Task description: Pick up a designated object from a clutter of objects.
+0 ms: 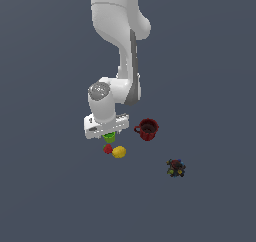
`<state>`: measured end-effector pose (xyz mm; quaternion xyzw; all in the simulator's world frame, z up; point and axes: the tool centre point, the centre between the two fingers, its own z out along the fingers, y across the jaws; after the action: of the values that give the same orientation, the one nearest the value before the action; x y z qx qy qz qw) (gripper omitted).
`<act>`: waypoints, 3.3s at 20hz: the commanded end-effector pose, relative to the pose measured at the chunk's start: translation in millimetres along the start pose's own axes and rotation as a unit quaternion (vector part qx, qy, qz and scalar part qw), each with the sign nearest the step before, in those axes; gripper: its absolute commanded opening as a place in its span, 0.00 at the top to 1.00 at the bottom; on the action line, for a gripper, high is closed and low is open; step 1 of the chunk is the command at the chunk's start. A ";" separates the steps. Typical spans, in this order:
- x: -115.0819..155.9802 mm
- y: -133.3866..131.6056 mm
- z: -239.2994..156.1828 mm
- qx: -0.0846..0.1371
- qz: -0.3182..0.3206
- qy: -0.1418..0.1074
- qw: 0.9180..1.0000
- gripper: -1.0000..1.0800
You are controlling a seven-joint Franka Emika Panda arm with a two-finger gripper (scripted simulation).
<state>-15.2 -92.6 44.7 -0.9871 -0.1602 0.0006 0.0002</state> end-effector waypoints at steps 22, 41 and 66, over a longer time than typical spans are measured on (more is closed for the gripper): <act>-1.6 -5.8 -21.2 -0.001 0.000 0.001 1.000 1.00; -12.8 -52.7 -182.3 -0.001 0.000 0.000 1.000 1.00; -17.7 -103.3 -365.9 -0.001 0.000 0.000 1.000 1.00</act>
<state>-64.1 -1.3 406.0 -0.9870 -0.1606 0.0002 -0.0003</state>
